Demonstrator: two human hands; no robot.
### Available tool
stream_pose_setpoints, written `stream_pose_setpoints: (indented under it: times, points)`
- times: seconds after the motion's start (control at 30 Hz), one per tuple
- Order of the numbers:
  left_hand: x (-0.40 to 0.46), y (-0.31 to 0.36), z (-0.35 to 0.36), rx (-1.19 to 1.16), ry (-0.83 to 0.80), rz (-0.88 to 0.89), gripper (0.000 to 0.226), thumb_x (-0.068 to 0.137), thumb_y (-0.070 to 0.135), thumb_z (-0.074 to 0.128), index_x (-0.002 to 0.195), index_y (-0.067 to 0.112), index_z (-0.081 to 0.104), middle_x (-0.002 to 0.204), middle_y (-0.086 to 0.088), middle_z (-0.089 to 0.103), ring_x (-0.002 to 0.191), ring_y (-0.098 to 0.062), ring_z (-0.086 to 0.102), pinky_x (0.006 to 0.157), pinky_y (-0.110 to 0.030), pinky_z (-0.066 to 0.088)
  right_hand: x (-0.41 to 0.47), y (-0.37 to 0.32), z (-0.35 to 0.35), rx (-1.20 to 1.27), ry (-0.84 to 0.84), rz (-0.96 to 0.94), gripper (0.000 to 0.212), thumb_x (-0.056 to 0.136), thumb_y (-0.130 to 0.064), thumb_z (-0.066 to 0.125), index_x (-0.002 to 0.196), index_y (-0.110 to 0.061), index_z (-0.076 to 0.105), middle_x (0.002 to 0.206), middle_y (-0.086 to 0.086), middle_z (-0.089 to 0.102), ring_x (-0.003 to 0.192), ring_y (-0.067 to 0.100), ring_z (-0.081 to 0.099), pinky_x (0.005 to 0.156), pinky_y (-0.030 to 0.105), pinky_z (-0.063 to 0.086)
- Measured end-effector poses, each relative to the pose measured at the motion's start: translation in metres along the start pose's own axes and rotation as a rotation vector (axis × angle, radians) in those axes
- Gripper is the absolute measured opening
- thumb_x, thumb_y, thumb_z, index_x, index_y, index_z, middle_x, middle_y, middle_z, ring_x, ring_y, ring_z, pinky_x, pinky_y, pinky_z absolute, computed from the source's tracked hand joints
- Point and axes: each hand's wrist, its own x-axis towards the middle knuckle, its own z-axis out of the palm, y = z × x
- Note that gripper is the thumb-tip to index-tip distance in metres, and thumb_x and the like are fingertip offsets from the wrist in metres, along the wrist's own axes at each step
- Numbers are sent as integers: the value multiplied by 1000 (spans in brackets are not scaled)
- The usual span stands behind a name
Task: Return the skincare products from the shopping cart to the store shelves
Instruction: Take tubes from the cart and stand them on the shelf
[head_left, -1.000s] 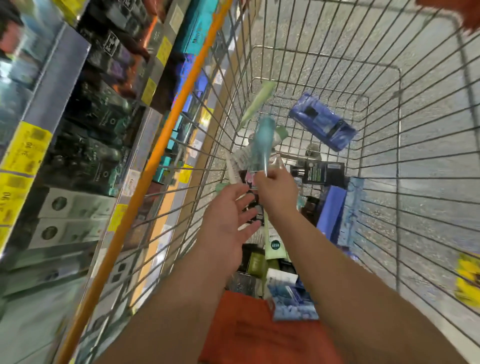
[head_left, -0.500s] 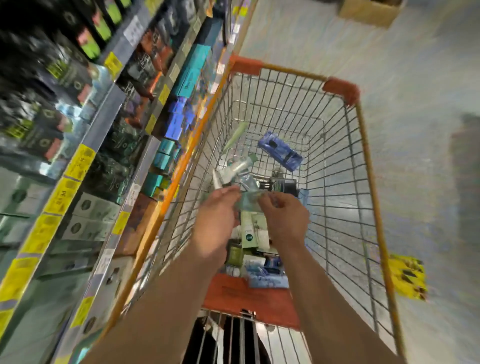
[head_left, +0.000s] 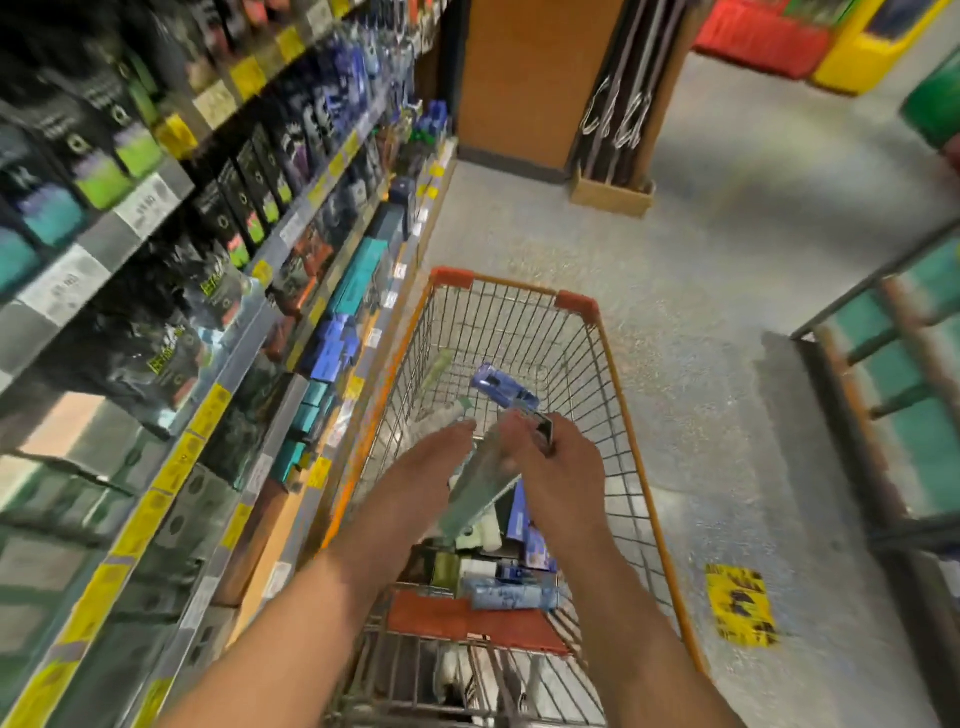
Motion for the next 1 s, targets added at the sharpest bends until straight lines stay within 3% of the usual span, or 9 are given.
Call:
stream_pose_setpoints:
  times: [0.1, 0.2, 0.3, 0.37, 0.47, 0.57, 0.67, 0.77, 1.0]
  points:
    - [-20, 14, -2, 79, -86, 33, 28, 74, 80, 51, 98, 75, 64, 144, 20, 58, 133, -7, 53, 119, -46, 35, -15, -37, -13, 125, 46, -48, 28, 93, -42, 72, 75, -21, 69, 61, -6, 54, 57, 6, 46, 55, 21, 36]
    - [-50, 21, -2, 120, -136, 118, 20, 90, 75, 48, 102, 72, 64, 128, 21, 68, 119, -8, 65, 112, -43, 46, -28, -71, -21, 274, 67, -62, 29, 93, -32, 76, 66, -25, 69, 60, 0, 60, 58, 11, 54, 59, 28, 45]
    - [-72, 24, -2, 139, -82, 205, 32, 83, 75, 56, 109, 62, 67, 123, 18, 72, 108, -3, 69, 107, -40, 51, -33, -101, -26, 339, 57, -49, 22, 91, -28, 77, 70, -21, 75, 71, 4, 73, 65, 16, 68, 68, 37, 57]
    - [-84, 31, 0, 127, -58, 268, 34, 90, 67, 59, 117, 48, 69, 115, 12, 75, 104, -11, 72, 101, -46, 55, -36, -119, -29, 324, 30, -101, 22, 91, -33, 76, 75, -17, 73, 76, 5, 74, 71, 24, 72, 74, 45, 60]
    - [-103, 50, 4, 65, -28, 340, 19, 103, 47, 57, 101, 43, 75, 100, 2, 77, 98, -31, 72, 96, -53, 54, -40, -144, -38, 282, -26, -185, 22, 93, -37, 72, 81, -19, 71, 73, -15, 70, 66, 6, 65, 68, 32, 54]
    - [-117, 65, 5, -5, 21, 386, 28, 105, 39, 51, 102, 21, 74, 97, -15, 74, 93, -43, 69, 84, -49, 54, -43, -152, -48, 347, -161, -214, 15, 95, -28, 73, 100, -13, 74, 82, -7, 75, 74, 10, 71, 68, 28, 57]
    - [-129, 80, 8, -169, 124, 427, 35, 99, 41, 52, 111, 14, 70, 98, -13, 76, 84, -28, 72, 75, -39, 57, -48, -153, -54, 394, -263, -171, 23, 93, -21, 76, 115, -16, 72, 98, 6, 77, 91, 25, 75, 83, 41, 63]
    - [-143, 88, 11, -346, 196, 480, 31, 88, 41, 60, 106, 18, 72, 94, -10, 75, 80, -20, 70, 75, -37, 54, -56, -155, -56, 382, -371, -176, 21, 91, -22, 77, 111, -19, 73, 97, 4, 75, 84, 17, 71, 77, 32, 58]
    - [-204, 86, 2, -337, 464, 622, 23, 105, 27, 52, 116, 15, 70, 101, -6, 79, 82, -18, 74, 63, -27, 56, -85, -171, -27, 365, -711, -318, 23, 92, -25, 76, 115, -23, 71, 96, -5, 77, 85, 7, 74, 68, 19, 53]
